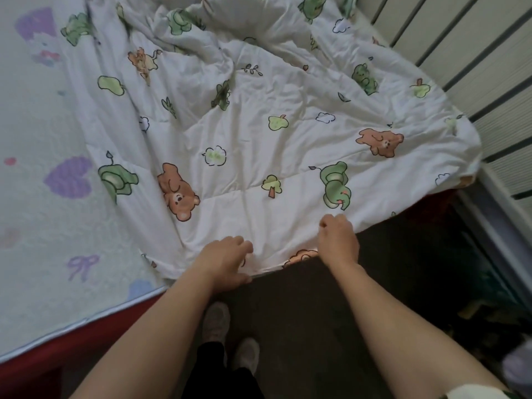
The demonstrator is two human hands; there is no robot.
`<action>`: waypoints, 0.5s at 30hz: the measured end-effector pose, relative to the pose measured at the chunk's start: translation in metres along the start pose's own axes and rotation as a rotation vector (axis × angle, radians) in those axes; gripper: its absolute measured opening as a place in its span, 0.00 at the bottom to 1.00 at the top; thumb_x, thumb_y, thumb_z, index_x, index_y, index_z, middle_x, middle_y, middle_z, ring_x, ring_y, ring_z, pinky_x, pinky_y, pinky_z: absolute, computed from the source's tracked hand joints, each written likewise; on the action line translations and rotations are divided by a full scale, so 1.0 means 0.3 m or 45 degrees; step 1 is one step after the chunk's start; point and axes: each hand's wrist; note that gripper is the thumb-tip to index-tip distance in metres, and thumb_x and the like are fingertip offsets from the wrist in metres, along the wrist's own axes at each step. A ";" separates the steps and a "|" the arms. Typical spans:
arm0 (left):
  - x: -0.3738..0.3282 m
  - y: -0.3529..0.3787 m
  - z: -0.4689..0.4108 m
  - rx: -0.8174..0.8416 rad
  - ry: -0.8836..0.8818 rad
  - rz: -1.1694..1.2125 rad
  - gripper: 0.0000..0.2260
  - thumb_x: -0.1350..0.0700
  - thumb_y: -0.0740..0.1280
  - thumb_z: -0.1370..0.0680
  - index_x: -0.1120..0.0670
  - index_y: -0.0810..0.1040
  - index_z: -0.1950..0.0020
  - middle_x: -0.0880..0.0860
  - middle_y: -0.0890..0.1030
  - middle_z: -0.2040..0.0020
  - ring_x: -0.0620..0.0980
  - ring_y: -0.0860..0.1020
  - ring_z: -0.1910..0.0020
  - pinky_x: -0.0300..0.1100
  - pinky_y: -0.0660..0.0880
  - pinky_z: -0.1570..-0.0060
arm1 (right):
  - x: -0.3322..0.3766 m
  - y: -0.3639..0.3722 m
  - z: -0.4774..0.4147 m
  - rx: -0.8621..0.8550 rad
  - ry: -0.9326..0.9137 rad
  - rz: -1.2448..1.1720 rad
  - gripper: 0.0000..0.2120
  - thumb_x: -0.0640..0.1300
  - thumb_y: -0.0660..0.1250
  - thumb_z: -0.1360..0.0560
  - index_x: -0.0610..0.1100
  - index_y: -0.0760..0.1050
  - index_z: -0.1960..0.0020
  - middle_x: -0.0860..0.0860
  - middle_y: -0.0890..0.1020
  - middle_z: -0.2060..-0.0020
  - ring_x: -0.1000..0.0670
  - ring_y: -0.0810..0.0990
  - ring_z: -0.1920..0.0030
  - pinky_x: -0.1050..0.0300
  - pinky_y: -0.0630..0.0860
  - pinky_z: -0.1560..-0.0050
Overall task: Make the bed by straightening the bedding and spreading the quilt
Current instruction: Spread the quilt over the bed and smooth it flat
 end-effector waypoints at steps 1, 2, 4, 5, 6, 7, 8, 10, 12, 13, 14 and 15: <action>-0.035 -0.005 -0.039 -0.036 0.036 -0.010 0.26 0.41 0.68 0.28 0.47 0.67 0.34 0.49 0.72 0.40 0.51 0.72 0.41 0.45 0.71 0.47 | -0.031 -0.004 -0.013 -0.066 0.140 -0.041 0.09 0.42 0.60 0.22 0.46 0.73 0.42 0.45 0.70 0.44 0.45 0.73 0.48 0.49 0.77 0.49; -0.072 -0.004 -0.076 -0.063 0.069 -0.033 0.27 0.41 0.69 0.28 0.48 0.67 0.33 0.49 0.71 0.39 0.51 0.71 0.40 0.45 0.71 0.47 | -0.061 -0.003 -0.019 -0.092 0.290 -0.113 0.12 0.41 0.60 0.22 0.48 0.71 0.39 0.44 0.67 0.41 0.44 0.71 0.46 0.49 0.76 0.48; -0.131 0.005 -0.133 -0.085 0.096 -0.086 0.30 0.41 0.71 0.31 0.49 0.66 0.34 0.50 0.69 0.39 0.52 0.69 0.39 0.46 0.71 0.47 | -0.099 0.002 -0.035 -0.041 0.549 -0.294 0.19 0.40 0.60 0.23 0.54 0.67 0.34 0.43 0.61 0.35 0.41 0.69 0.42 0.47 0.75 0.44; -0.160 0.018 -0.161 -0.080 0.106 -0.118 0.32 0.41 0.73 0.32 0.49 0.65 0.34 0.50 0.68 0.39 0.52 0.69 0.39 0.47 0.71 0.46 | -0.117 0.000 -0.044 0.014 0.667 -0.443 0.21 0.40 0.59 0.22 0.57 0.64 0.33 0.43 0.60 0.33 0.40 0.69 0.41 0.46 0.74 0.43; -0.183 0.032 -0.182 -0.074 0.118 -0.153 0.32 0.43 0.74 0.33 0.50 0.65 0.35 0.51 0.67 0.39 0.53 0.68 0.40 0.47 0.71 0.46 | -0.130 0.002 -0.055 0.072 0.760 -0.638 0.24 0.39 0.57 0.22 0.60 0.61 0.32 0.44 0.59 0.32 0.39 0.69 0.40 0.45 0.73 0.43; -0.204 0.046 -0.199 -0.065 0.132 -0.191 0.32 0.46 0.75 0.33 0.50 0.64 0.35 0.51 0.67 0.39 0.53 0.68 0.40 0.48 0.72 0.46 | -0.142 0.000 -0.064 0.122 0.826 -0.861 0.26 0.37 0.55 0.22 0.61 0.59 0.30 0.44 0.60 0.31 0.40 0.69 0.40 0.47 0.73 0.44; -0.224 0.058 -0.217 -0.064 0.143 -0.229 0.30 0.50 0.74 0.32 0.50 0.64 0.35 0.51 0.66 0.39 0.54 0.69 0.40 0.48 0.72 0.48 | -0.158 0.002 -0.075 0.160 0.864 -1.058 0.27 0.36 0.54 0.21 0.60 0.57 0.29 0.44 0.61 0.30 0.41 0.68 0.39 0.48 0.71 0.45; -0.248 0.073 -0.238 -0.046 0.140 -0.234 0.26 0.58 0.71 0.29 0.51 0.63 0.36 0.52 0.66 0.40 0.55 0.70 0.42 0.47 0.72 0.53 | -0.170 0.000 -0.093 0.182 0.887 -1.329 0.28 0.35 0.55 0.20 0.59 0.57 0.28 0.46 0.63 0.29 0.43 0.68 0.39 0.47 0.69 0.45; -0.253 0.079 -0.248 -0.004 0.122 -0.146 0.24 0.61 0.69 0.28 0.50 0.63 0.36 0.52 0.68 0.41 0.55 0.72 0.44 0.48 0.73 0.55 | -0.167 -0.006 -0.111 0.101 0.873 -1.437 0.25 0.35 0.58 0.20 0.57 0.61 0.29 0.47 0.65 0.31 0.47 0.68 0.42 0.51 0.69 0.47; -0.249 0.076 -0.255 0.027 0.123 -0.113 0.24 0.61 0.69 0.28 0.49 0.63 0.37 0.52 0.69 0.42 0.55 0.73 0.45 0.49 0.74 0.54 | -0.166 -0.008 -0.122 0.029 0.845 -1.443 0.24 0.34 0.59 0.21 0.55 0.64 0.30 0.47 0.66 0.32 0.48 0.68 0.43 0.54 0.69 0.46; -0.247 0.071 -0.257 0.060 0.131 -0.082 0.23 0.60 0.68 0.28 0.49 0.63 0.37 0.52 0.70 0.43 0.55 0.74 0.46 0.49 0.74 0.52 | -0.169 -0.011 -0.126 -0.026 0.804 -1.405 0.22 0.33 0.60 0.22 0.52 0.68 0.32 0.46 0.68 0.33 0.49 0.69 0.42 0.56 0.70 0.44; -0.239 0.067 -0.257 0.090 0.137 -0.043 0.22 0.59 0.68 0.27 0.49 0.64 0.37 0.52 0.71 0.43 0.56 0.74 0.46 0.49 0.74 0.51 | -0.168 -0.011 -0.127 -0.039 0.750 -1.306 0.22 0.32 0.59 0.22 0.51 0.70 0.33 0.45 0.68 0.33 0.47 0.70 0.39 0.57 0.70 0.41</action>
Point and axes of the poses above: each hand's wrist, its own z-axis away from the middle knuckle, its own y-axis out of the palm, x = y × z
